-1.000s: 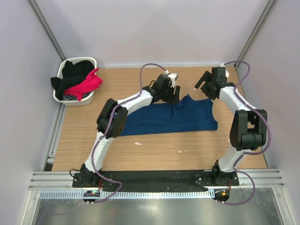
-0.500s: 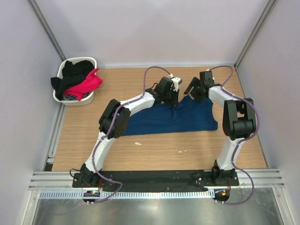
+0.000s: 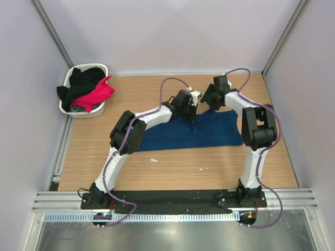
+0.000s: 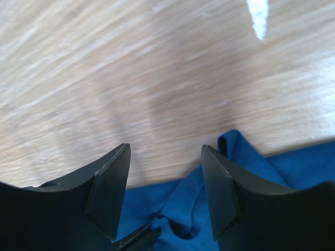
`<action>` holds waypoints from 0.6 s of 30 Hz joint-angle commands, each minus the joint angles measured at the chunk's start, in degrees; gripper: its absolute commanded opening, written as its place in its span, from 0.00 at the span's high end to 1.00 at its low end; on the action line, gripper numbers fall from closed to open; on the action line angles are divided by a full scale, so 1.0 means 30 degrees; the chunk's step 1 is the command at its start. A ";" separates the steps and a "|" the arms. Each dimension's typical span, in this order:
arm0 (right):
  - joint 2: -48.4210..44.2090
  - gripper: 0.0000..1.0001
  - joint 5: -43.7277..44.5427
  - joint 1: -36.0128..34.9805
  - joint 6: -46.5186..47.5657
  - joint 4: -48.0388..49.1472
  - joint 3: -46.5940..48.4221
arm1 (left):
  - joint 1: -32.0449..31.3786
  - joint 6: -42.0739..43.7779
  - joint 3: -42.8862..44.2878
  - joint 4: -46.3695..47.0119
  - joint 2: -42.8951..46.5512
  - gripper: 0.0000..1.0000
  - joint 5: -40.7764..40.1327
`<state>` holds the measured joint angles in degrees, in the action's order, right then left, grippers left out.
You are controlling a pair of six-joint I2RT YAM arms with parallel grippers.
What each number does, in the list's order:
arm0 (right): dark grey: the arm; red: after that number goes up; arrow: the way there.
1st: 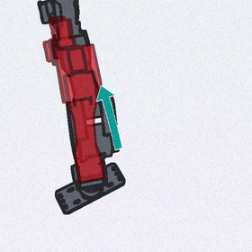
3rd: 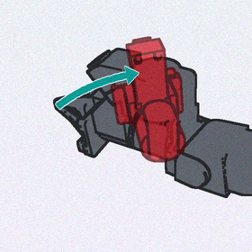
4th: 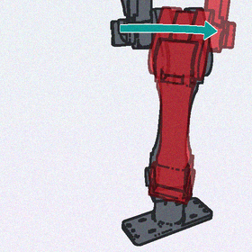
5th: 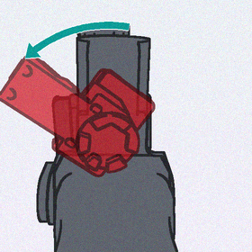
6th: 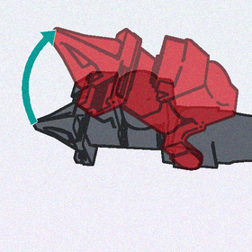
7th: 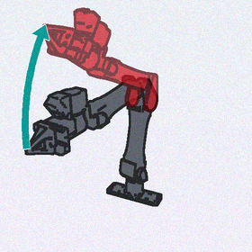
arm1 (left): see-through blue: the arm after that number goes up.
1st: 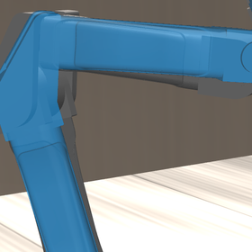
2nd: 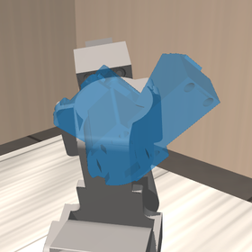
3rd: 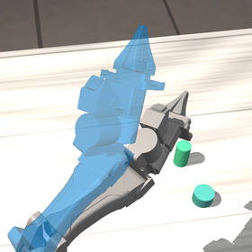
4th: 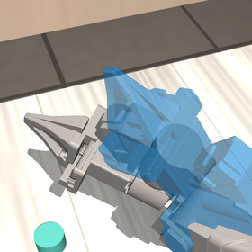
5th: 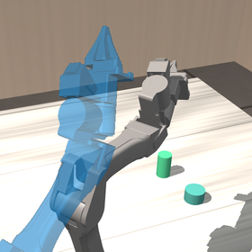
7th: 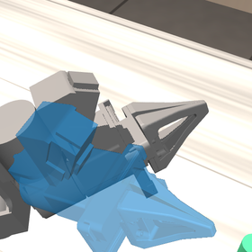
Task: Fold and stack the t-shirts
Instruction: Fold the tshirt
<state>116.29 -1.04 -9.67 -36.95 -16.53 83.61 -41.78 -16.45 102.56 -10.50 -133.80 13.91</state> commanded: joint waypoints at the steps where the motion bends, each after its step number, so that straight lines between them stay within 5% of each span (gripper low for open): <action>1: -0.0237 0.38 0.1660 -0.0057 0.0274 -0.0727 0.0606 | -0.0019 0.0384 -0.0378 0.1244 0.1649 1.00 -0.0096; 18: -0.1995 0.50 0.3158 -0.0057 0.0833 -0.1520 -0.1414 | -0.0048 0.1585 -0.2283 0.2944 0.3085 1.00 0.0197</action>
<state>114.32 6.31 -9.69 -35.03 -21.15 80.93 -41.78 -14.02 96.29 -5.04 -129.01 13.82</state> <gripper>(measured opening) 0.500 0.011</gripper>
